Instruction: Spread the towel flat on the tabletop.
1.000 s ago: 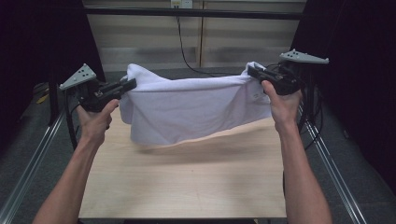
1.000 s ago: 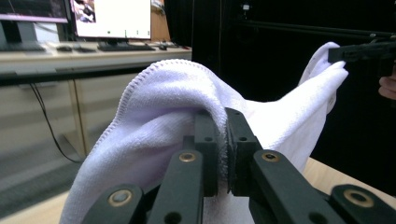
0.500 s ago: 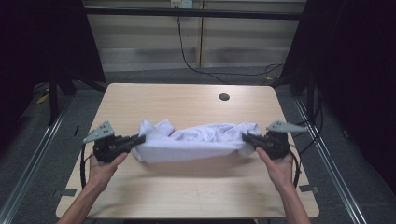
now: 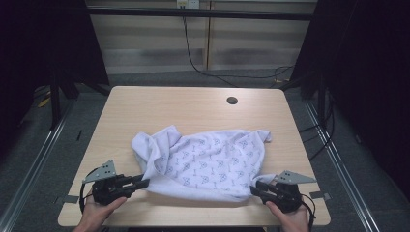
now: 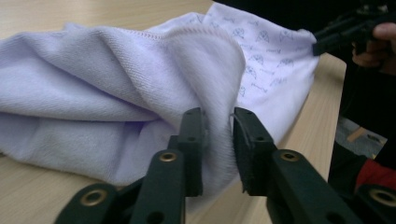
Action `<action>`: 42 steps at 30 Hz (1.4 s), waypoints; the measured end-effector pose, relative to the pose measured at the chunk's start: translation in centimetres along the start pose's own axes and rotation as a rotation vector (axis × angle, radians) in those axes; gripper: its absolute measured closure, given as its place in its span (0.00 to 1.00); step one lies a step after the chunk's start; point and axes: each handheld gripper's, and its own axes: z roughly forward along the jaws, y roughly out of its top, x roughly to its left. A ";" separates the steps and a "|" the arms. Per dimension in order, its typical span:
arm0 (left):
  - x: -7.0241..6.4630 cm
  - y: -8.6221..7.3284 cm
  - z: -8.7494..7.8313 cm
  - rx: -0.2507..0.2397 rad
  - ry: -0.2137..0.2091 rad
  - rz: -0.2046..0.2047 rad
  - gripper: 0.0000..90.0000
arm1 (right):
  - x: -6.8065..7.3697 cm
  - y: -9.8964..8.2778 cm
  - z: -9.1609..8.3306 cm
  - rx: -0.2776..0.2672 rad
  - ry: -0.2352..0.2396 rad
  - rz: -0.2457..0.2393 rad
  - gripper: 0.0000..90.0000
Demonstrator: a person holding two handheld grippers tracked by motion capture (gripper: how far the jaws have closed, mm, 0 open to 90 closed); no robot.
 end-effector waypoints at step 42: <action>2.2 -0.6 6.6 0.230 0.096 -0.006 0.72 | -7.4 -0.6 -2.5 -0.049 -0.316 0.035 0.98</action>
